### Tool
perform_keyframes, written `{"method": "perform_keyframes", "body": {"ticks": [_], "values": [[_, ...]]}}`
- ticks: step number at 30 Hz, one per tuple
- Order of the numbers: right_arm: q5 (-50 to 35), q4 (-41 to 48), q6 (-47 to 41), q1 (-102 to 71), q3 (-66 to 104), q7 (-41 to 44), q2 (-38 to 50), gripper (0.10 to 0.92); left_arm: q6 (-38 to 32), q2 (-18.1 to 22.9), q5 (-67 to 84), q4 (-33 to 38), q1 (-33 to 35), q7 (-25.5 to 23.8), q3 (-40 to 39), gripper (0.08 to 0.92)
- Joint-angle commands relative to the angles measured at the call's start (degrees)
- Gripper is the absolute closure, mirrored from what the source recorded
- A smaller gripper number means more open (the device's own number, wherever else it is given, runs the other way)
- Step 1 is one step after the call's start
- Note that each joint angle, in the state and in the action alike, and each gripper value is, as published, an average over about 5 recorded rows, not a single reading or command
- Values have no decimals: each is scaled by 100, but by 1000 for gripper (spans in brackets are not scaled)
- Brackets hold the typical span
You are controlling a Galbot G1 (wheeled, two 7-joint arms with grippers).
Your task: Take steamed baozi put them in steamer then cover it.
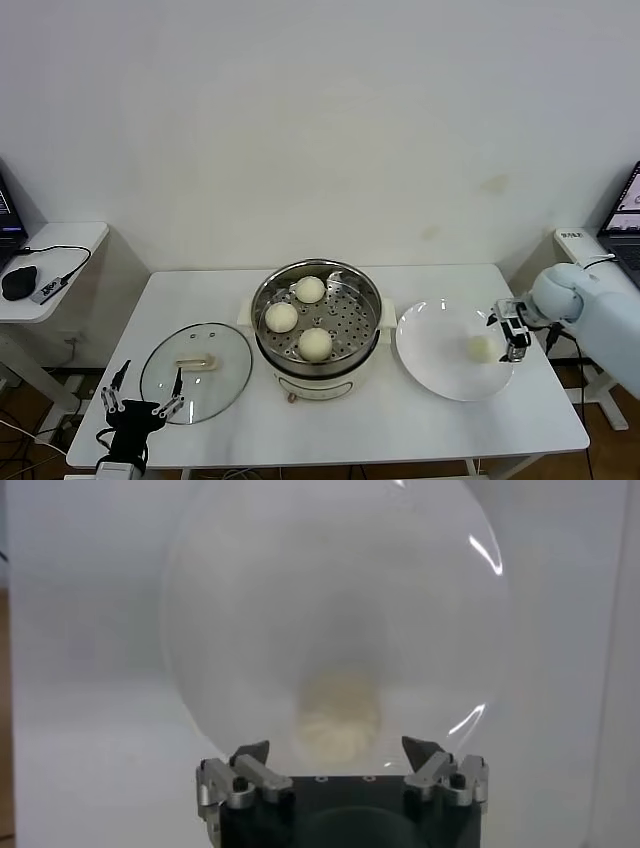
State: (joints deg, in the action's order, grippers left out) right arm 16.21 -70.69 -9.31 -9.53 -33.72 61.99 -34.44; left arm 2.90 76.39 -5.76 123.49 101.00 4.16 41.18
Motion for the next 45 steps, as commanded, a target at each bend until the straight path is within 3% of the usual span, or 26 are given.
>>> {"method": "perform_keyframes", "body": {"ticks": [1,12,26,33,45], "values": [[277,687,18,-275,281,-76,-572,203,2,2,2,-17,-6,0,3,177],[399,890,-40,-271,303,-87,-712,217,-3,21,-10,-61,-21,2,-14,177],[289,707,-152,-159,243,129,-590,404,-2,26,-14,-13,-10,2,-11,177],[-246,288,-334,650,-375,352,-342,446,8,17,-16,20,-27,0,-18,177],[-1931,-668,-876,3537,-2385,436,-303,446,19,-1,-15,4,-87,-5,-62,177]]}}
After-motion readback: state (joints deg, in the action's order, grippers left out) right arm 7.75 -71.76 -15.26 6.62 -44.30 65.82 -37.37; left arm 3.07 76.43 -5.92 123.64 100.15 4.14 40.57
